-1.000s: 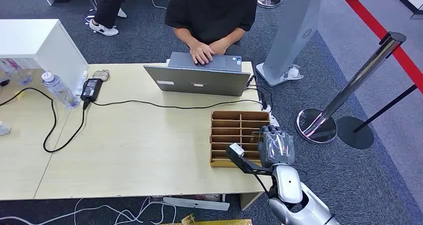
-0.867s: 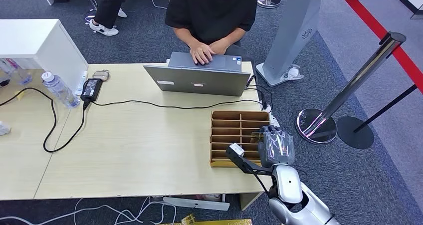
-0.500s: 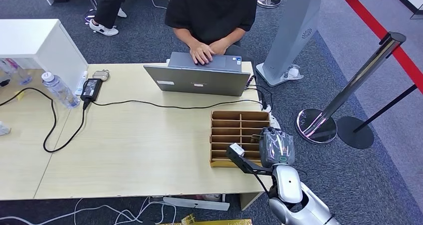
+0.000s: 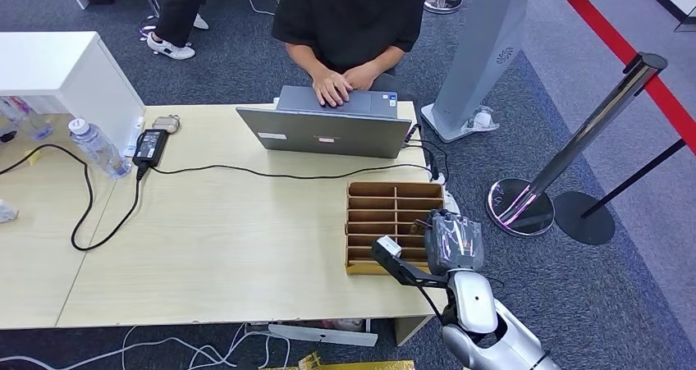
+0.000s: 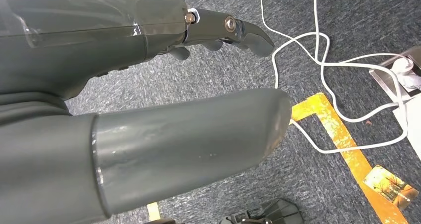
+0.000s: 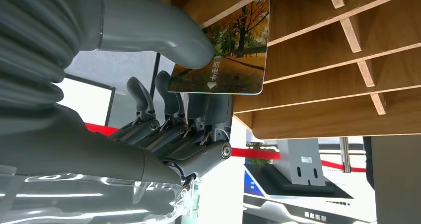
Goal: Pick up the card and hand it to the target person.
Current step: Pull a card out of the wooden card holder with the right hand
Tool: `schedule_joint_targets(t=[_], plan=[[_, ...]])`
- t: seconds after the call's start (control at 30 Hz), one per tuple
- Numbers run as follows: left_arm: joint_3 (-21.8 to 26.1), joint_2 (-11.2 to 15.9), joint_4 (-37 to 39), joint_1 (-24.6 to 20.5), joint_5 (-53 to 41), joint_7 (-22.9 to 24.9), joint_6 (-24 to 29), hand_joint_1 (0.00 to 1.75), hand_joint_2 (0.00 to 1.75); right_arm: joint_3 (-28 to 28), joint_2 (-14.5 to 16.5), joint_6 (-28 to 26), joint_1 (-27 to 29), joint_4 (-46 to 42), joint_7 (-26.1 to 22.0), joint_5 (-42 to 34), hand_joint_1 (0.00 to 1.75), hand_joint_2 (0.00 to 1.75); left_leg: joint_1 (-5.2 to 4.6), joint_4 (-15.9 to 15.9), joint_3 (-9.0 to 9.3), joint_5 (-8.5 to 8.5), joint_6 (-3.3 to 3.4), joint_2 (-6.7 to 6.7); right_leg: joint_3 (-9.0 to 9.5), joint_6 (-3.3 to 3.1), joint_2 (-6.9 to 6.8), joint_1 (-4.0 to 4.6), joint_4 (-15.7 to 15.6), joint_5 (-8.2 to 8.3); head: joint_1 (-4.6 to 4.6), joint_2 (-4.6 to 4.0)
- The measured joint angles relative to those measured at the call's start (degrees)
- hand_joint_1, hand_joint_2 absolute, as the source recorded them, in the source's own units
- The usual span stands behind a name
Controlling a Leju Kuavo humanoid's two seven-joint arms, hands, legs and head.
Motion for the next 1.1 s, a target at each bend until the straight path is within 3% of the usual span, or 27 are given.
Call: schedule_joint_targets(t=[0.13,0.3,0.5,0.7,1.1], plan=[[0.0,-0.02,0.0,-0.01,0.0,0.05,0.02,0.0,0.0,0.31,0.0,-0.04,-0.23,0.28,-0.01,0.01,1.4,1.75,0.0,0.0,0.0,0.0,0.0,0.0,0.0,0.0,0.0,0.0,0.0,0.0,0.0,0.0],[0.0,-0.02,0.0,-0.01,0.0,0.13,0.05,0.0,0.0,0.52,-0.01,-1.56,-0.33,0.48,-0.2,1.34,1.61,1.75,0.0,0.0,0.0,0.0,0.0,0.0,0.0,0.0,0.0,0.0,0.0,0.0,0.0,0.0],[-0.02,-0.01,0.0,0.06,0.13,-0.04,0.4,0.0,0.0,0.19,-1.02,-2.88,-0.66,-1.38,-0.04,5.06,1.58,1.75,-0.01,0.02,-0.02,0.0,0.0,0.0,0.0,0.01,0.0,0.0,0.0,0.01,0.01,0.0],[0.02,0.02,0.0,0.35,1.04,-0.56,0.98,0.0,0.0,-2.05,-2.04,-9.27,-0.63,-7.46,-0.19,12.09,1.5,1.75,-0.01,0.02,-0.01,0.0,0.0,0.0,-0.01,0.01,0.0,0.0,0.0,0.0,0.0,0.0],[0.07,0.02,0.0,0.88,1.49,-1.22,1.24,0.0,0.0,-7.63,-2.95,-15.94,1.66,-19.5,-0.66,20.3,1.45,1.75,-0.01,0.03,-0.01,0.0,0.0,0.0,-0.01,0.01,0.0,0.0,0.0,0.01,0.0,0.0]])
